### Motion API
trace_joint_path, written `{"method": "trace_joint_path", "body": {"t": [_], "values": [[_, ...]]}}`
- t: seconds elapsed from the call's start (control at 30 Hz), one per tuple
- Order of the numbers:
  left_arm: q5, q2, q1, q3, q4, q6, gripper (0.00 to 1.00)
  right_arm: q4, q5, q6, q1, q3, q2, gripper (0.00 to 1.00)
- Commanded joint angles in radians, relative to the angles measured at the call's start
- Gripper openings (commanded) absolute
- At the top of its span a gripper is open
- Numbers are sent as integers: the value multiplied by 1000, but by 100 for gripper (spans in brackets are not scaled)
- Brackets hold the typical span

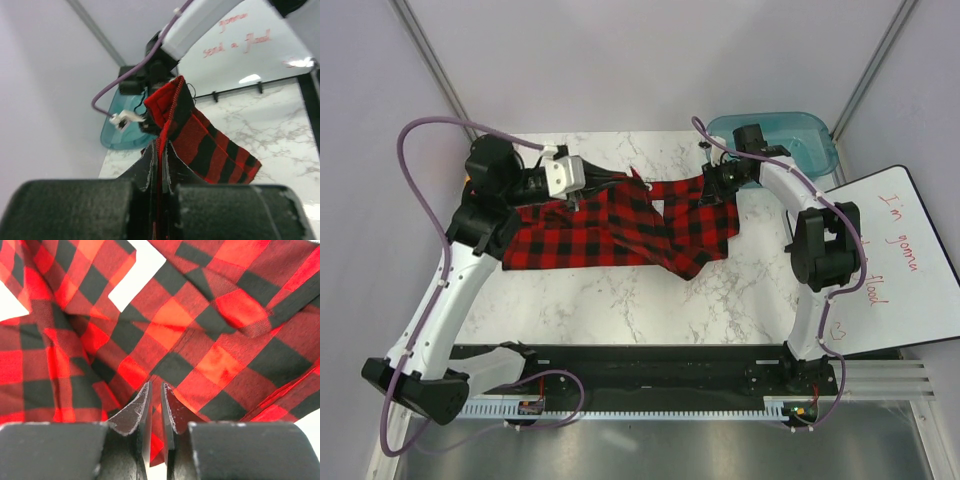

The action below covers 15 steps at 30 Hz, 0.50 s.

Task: Fold and stack the long sleeve shirts
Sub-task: Fold the shirt

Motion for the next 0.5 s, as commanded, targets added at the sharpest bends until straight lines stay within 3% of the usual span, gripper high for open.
{"method": "trace_joint_path", "body": {"t": [0.0, 0.27, 0.47], "values": [[-246, 95, -2, 13, 105, -76, 2, -32, -13, -29, -10, 20, -44, 19], [-395, 336, -2, 102, 311, -39, 2, -40, 7, -32, -47, 71, -67, 23], [-521, 518, -1, 276, 380, -16, 2, -51, 10, -44, -59, 83, -93, 24]]}}
